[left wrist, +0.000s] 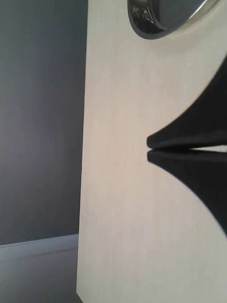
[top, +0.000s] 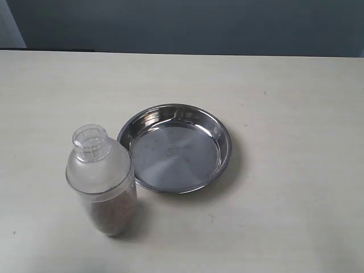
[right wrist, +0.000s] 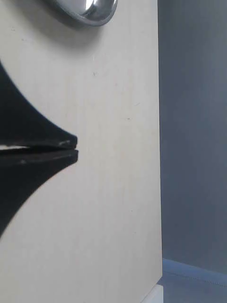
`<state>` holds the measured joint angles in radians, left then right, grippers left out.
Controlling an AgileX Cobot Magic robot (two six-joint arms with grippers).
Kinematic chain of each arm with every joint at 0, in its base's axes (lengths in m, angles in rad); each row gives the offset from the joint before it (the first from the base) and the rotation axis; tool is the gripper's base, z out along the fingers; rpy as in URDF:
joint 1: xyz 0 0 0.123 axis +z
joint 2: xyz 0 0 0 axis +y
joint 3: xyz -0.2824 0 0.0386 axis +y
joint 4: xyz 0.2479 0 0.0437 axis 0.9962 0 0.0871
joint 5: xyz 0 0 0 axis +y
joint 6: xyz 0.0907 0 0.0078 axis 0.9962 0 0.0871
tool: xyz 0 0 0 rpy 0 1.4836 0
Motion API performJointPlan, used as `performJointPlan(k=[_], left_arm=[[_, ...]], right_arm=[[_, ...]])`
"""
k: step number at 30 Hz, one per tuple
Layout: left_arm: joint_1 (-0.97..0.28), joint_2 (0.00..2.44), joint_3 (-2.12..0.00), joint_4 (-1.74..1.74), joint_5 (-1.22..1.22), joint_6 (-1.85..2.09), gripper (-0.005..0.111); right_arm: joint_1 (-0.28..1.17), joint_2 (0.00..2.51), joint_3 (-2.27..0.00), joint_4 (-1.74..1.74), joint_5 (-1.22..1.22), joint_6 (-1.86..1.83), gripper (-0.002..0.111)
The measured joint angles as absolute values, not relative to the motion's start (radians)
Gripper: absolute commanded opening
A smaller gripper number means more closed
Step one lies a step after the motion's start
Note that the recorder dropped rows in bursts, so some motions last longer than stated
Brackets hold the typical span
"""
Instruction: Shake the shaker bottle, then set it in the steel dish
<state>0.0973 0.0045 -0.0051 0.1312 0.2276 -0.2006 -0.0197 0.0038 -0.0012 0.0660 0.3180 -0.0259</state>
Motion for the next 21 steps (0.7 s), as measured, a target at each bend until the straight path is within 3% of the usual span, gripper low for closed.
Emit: performJointPlan(k=[21], left_arm=[[0.094,0.005,-0.005,-0.276,0.026,-0.201,0.000]], right_arm=[[-0.020,0.004,-0.001,0.066,0.318,-0.026,-0.001]])
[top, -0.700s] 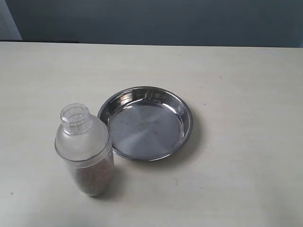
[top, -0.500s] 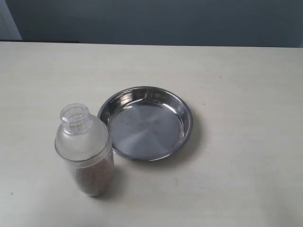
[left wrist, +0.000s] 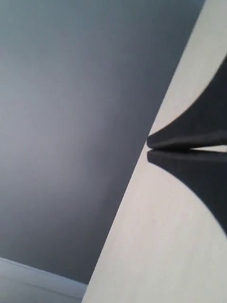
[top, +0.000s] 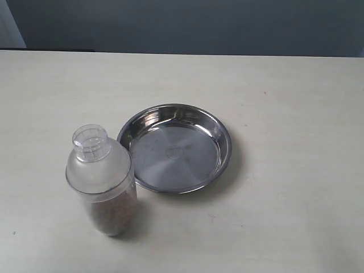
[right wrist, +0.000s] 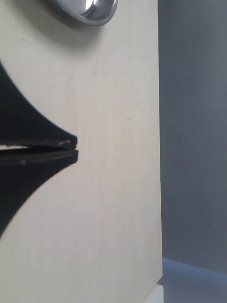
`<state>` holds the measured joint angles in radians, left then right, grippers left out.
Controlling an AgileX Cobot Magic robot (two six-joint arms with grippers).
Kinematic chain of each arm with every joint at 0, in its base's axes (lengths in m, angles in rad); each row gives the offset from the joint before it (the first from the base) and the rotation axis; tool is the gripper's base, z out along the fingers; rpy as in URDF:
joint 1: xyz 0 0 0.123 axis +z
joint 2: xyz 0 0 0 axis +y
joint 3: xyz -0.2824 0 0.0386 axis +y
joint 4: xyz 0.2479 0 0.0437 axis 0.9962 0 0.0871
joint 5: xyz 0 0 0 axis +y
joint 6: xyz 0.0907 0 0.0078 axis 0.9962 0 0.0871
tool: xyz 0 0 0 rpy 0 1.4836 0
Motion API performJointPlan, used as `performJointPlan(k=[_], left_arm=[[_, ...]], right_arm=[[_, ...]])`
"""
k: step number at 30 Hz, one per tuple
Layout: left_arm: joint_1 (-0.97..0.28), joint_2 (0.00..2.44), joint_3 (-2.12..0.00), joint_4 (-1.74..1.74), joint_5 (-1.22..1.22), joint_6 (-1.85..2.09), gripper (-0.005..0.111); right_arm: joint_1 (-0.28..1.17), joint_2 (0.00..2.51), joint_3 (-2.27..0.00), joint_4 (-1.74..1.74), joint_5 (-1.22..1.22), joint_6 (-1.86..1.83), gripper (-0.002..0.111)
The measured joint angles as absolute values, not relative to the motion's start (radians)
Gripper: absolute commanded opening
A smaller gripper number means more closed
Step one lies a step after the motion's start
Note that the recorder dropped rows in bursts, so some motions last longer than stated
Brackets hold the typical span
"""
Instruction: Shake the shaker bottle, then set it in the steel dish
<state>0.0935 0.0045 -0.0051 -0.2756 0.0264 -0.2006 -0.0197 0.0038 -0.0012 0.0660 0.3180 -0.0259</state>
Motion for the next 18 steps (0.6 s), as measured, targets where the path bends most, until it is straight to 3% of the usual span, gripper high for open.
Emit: performJointPlan(k=[10,18], left_arm=[[0.094,0.005,-0.055,-0.311,-0.055,-0.204,0.000],[0.094,0.144,-0.186,0.026,-0.168,-0.295,0.000]], right_arm=[[-0.020,0.004,-0.001,0.066,0.318,-0.026,-0.001],[-0.020,0.004,-0.001,0.066,0.318,-0.026,-0.001]])
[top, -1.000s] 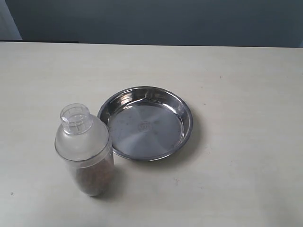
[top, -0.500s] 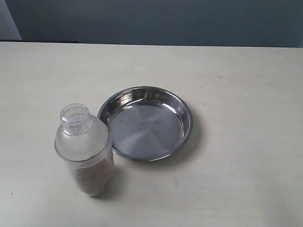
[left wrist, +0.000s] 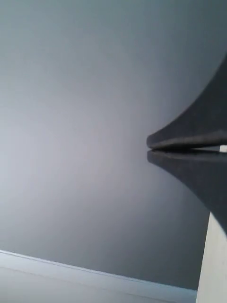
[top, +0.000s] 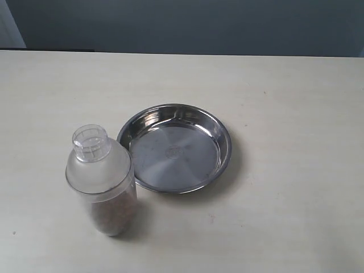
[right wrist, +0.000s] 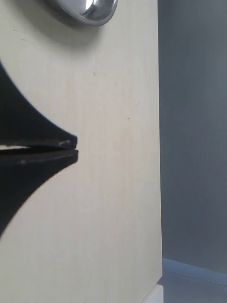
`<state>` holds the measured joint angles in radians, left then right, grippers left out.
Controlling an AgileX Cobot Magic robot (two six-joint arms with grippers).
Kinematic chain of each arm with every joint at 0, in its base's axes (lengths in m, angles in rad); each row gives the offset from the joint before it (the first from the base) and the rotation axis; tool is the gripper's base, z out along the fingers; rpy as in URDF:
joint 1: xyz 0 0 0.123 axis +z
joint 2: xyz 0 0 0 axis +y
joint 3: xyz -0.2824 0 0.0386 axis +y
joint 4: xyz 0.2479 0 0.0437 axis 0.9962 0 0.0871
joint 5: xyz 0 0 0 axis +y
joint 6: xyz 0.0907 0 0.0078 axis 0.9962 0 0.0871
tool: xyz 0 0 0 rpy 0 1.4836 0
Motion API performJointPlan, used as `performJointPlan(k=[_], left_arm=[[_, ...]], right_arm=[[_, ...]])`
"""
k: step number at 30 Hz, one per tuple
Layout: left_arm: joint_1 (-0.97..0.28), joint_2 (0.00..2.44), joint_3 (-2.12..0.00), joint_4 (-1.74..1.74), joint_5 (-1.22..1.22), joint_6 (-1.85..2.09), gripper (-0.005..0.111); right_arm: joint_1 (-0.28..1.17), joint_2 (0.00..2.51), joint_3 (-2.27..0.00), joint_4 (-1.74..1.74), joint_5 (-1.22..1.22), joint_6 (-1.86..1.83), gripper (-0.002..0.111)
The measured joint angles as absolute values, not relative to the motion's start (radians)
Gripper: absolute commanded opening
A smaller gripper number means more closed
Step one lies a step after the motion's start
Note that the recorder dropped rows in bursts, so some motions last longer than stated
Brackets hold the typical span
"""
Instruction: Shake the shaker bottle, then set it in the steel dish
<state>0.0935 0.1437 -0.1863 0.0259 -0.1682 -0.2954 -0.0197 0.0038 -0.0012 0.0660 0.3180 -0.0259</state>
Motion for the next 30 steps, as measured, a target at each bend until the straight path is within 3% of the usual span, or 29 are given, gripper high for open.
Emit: performJointPlan(k=[4,6,8,9,11,15,24,30], left_arm=[[0.086,0.285,-0.261,0.325,-0.174,-0.521,0.002],[0.069,0.361,-0.295,0.537,-0.198,-0.681,0.011],[0.052,0.432,-0.326,0.761,-0.257,-0.840,0.027],[0.049,0.457,-0.338,0.843,-0.288,-0.899,0.045],[0.042,0.530,-0.384,1.068,-0.388,-1.068,0.066],[0.042,0.567,-0.417,1.175,-0.433,-1.154,0.085],[0.042,0.567,-0.419,1.434,-0.475,-1.432,0.088],[0.042,0.579,-0.419,1.338,-0.564,-1.454,0.088]], right_arm=[[-0.020,0.004,-0.001,0.066,0.318,-0.026,-0.001],[-0.020,0.004,-0.001,0.066,0.318,-0.026,-0.001],[-0.020,0.004,-0.001,0.066,0.318,-0.026,-0.001],[-0.020,0.004,-0.001,0.066,0.318,-0.026,-0.001],[-0.020,0.004,-0.001,0.066,0.318,-0.026,-0.001],[-0.020,0.004,-0.001,0.066,0.318,-0.026,-0.001],[-0.020,0.004,-0.001,0.066,0.318,-0.026,-0.001],[-0.020,0.004,-0.001,0.066,0.318,-0.026,-0.001]])
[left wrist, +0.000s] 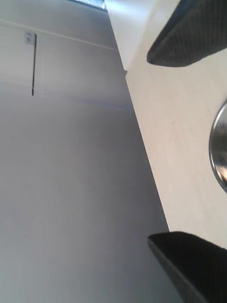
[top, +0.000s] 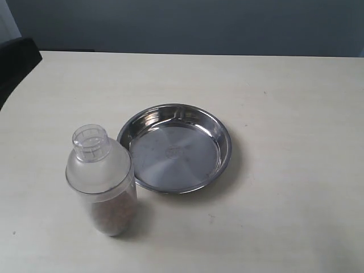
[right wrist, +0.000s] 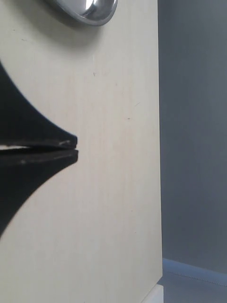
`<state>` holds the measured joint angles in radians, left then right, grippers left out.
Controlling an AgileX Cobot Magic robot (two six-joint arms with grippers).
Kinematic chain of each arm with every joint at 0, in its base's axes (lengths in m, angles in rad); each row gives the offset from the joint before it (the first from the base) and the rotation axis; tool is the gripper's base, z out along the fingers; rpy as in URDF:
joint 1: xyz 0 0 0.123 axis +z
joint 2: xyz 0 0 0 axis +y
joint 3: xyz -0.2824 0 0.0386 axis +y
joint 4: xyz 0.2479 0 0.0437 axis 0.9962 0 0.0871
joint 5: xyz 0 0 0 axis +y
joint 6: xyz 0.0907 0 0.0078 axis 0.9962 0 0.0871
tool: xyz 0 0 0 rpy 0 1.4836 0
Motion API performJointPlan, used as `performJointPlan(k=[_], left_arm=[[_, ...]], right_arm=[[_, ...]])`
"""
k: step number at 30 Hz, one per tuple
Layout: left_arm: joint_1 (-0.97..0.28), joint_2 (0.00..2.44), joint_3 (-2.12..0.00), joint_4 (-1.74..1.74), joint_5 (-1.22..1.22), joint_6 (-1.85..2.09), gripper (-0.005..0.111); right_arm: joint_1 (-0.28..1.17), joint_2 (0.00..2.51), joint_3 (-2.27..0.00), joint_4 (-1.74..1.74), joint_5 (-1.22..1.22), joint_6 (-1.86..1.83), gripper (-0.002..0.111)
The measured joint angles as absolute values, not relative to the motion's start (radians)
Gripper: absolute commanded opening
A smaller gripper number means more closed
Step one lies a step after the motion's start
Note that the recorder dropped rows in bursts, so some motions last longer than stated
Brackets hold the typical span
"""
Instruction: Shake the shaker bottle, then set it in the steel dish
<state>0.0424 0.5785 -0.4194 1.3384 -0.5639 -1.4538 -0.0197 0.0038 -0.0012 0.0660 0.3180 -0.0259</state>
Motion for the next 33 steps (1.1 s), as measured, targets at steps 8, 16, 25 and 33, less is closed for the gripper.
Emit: performJointPlan(k=[8,16,25,33], left_arm=[[0.042,0.675,-0.419,1.279,-0.736,-1.415,0.088],[0.042,0.749,-0.419,0.905,-0.752,-1.115,0.088],[0.042,0.757,-0.608,0.603,-0.285,-0.769,0.088],[0.042,0.762,-0.841,0.624,-0.101,-0.774,0.088]], right_arm=[[-0.020,0.004,-0.001,0.066,0.318,-0.026,-0.001],[-0.020,0.004,-0.001,0.066,0.318,-0.026,-0.001],[-0.020,0.004,-0.001,0.066,0.318,-0.026,-0.001],[-0.020,0.004,-0.001,0.066,0.318,-0.026,-0.001]])
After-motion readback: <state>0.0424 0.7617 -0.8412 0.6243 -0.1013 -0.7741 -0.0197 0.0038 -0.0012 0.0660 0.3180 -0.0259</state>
